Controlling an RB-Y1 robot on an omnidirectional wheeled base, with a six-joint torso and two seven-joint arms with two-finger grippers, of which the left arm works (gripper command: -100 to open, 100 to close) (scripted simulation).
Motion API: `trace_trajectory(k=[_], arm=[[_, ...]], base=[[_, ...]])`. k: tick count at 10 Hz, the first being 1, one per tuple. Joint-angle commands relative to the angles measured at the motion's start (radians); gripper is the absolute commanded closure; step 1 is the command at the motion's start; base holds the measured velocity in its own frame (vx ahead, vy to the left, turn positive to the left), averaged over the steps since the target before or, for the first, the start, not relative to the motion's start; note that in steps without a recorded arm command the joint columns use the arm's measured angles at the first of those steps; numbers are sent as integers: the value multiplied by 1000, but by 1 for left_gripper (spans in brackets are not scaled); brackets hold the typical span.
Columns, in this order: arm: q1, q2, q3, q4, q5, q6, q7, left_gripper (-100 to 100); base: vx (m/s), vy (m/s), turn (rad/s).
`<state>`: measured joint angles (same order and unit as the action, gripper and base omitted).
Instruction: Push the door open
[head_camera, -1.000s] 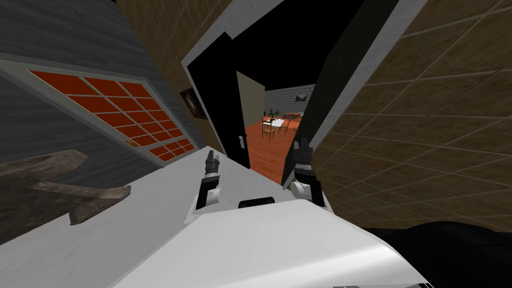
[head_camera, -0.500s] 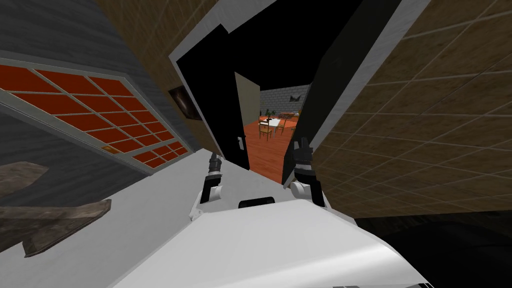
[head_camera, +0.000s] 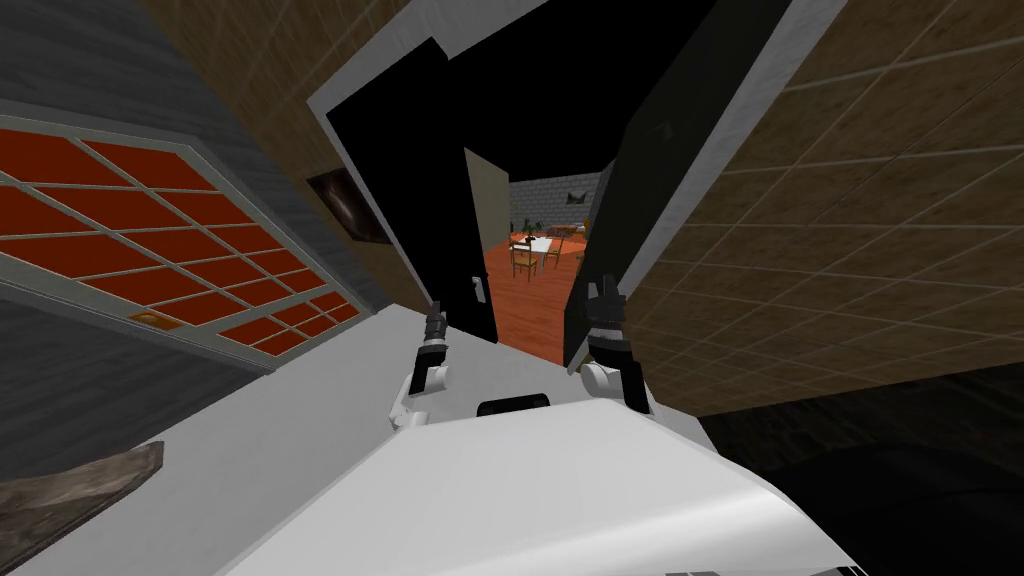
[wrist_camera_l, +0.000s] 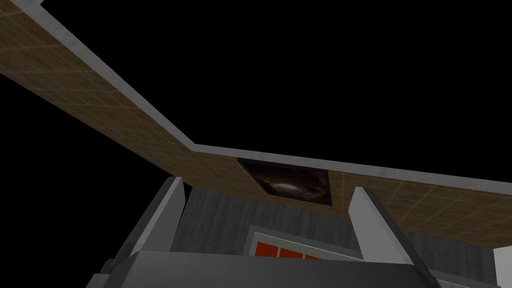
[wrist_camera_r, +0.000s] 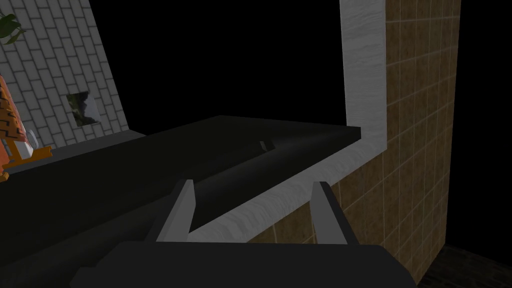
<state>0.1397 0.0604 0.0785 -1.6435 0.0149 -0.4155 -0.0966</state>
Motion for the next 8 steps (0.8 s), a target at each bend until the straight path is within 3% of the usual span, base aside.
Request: trace_trajectory(k=[1,8], arm=[[-23,0,2,41,1,-1,-1,-100],[-146,-1,17,235,9,1,-5,-100]], base=[[70,129,-192],[41,120,-156]])
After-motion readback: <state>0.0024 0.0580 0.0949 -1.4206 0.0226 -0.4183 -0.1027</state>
